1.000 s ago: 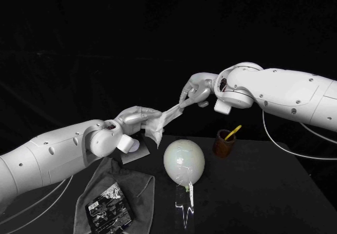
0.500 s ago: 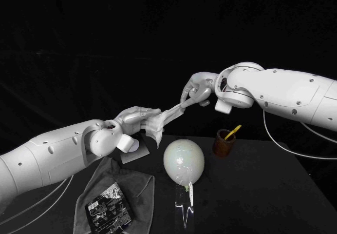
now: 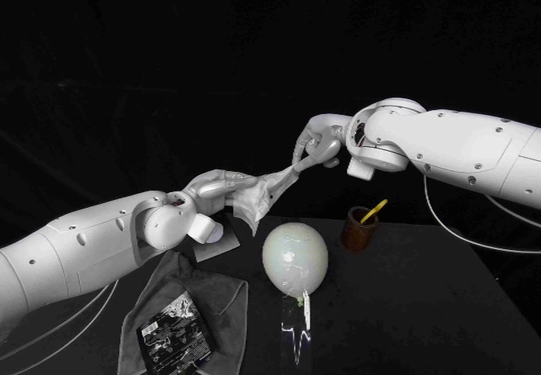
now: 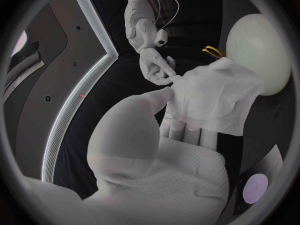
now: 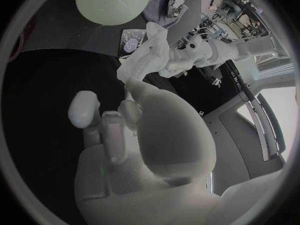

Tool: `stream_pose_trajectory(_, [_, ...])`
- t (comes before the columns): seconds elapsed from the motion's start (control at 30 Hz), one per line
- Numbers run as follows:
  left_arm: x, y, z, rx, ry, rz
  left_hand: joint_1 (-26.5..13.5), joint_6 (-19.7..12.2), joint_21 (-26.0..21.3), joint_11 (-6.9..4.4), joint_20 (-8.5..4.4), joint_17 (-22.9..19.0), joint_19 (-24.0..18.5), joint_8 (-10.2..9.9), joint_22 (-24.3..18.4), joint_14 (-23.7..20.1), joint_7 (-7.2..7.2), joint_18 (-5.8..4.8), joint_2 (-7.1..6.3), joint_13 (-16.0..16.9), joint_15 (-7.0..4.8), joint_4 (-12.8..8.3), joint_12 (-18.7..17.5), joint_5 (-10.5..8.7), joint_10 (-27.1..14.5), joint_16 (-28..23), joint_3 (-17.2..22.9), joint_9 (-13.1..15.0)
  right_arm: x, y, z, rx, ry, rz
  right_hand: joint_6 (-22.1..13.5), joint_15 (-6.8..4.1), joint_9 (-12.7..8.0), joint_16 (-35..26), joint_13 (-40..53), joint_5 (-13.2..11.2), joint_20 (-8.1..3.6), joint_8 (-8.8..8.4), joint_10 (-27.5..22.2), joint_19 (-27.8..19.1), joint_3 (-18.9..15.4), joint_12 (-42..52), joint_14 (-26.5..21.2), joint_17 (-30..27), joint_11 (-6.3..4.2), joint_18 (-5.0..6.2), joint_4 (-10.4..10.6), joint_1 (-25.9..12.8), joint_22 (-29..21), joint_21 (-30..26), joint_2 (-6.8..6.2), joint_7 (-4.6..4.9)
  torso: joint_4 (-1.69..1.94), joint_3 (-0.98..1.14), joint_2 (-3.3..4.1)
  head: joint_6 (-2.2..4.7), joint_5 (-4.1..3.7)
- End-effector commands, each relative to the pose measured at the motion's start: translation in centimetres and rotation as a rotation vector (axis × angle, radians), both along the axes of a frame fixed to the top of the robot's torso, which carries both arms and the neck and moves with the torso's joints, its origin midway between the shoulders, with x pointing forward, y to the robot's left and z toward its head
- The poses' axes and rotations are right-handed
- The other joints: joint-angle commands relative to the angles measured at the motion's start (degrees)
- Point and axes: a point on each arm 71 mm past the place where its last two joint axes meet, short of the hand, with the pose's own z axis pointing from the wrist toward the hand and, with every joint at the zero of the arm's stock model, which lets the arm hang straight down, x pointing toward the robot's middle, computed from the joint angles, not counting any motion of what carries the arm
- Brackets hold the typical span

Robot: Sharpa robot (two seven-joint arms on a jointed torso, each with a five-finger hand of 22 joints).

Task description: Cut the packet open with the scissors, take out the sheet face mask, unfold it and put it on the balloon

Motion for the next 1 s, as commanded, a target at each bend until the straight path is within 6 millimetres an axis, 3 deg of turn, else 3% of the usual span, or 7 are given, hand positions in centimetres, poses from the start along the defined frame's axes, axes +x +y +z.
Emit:
stream_pose_trajectory(0.03, [0.1,0.0,0.3,-0.021,-0.012,0.026,0.05,0.48,0.35,0.03,-0.10,-0.09,0.30,0.29,0.05,0.43,-0.12,0.26,0.38,0.02,-0.13,-0.28,0.24,0.25,0.54,-0.34,-0.16,0.01,0.1,0.0,0.2,-0.126,-0.080,0.012,0.31,-0.01,2.77,0.20,0.09,0.28,-0.11,0.20,1.64,0.55,0.41,0.18,0.48,3.45,-1.25,-0.18,0.00,-0.60,7.21,0.34,0.11,-0.07,-0.01,-0.01,0.02,-0.19,-0.02])
stream_pose_trajectory(0.27, [0.2,0.0,0.3,-0.025,-0.013,0.028,0.02,0.61,0.44,-0.07,-0.14,-0.09,0.29,0.38,0.10,0.66,-0.19,0.22,0.33,0.02,-0.21,-0.41,0.26,0.25,0.76,-0.45,-0.22,0.08,0.2,0.7,0.4,-0.242,-0.167,0.021,0.42,-0.08,2.83,0.22,0.21,0.28,-0.16,0.35,1.84,0.90,0.78,0.25,0.68,3.74,-1.34,-0.26,-0.12,-1.07,7.32,0.73,-0.16,-0.18,0.04,0.00,0.01,-0.26,-0.10])
stream_pose_trajectory(0.63, [0.0,-0.4,0.3,-0.030,-0.002,-0.005,-0.04,0.52,0.60,0.01,-0.22,-0.11,0.34,0.33,0.19,0.78,-0.07,0.22,0.17,-0.06,-0.21,-0.58,0.09,0.25,0.63,-0.64,-0.31,0.10,0.0,2.1,0.3,-0.280,-0.209,0.048,0.46,-0.12,2.85,0.20,0.02,0.28,-0.19,0.41,1.79,0.76,0.99,0.08,0.62,3.58,-1.39,-0.21,-0.16,-1.28,7.24,0.51,-0.23,-0.23,0.01,0.00,0.02,-0.11,-0.16])
stream_pose_trajectory(1.0, [-0.4,-0.7,0.4,-0.090,0.032,-0.054,-2.85,-2.57,1.01,1.30,-0.81,-0.10,2.40,-1.74,0.04,1.01,1.11,0.45,-0.96,-0.60,0.59,1.15,-1.22,0.22,-3.10,-1.91,-1.68,-0.66,0.2,2.5,-0.6,-0.276,-0.206,0.047,0.39,-0.15,2.84,0.15,-0.35,0.29,-0.21,0.41,1.61,0.65,1.26,-0.26,0.46,3.26,-1.42,-0.16,-0.22,-1.40,7.17,0.32,-0.23,-0.25,-0.01,0.01,0.06,-0.08,-0.08])
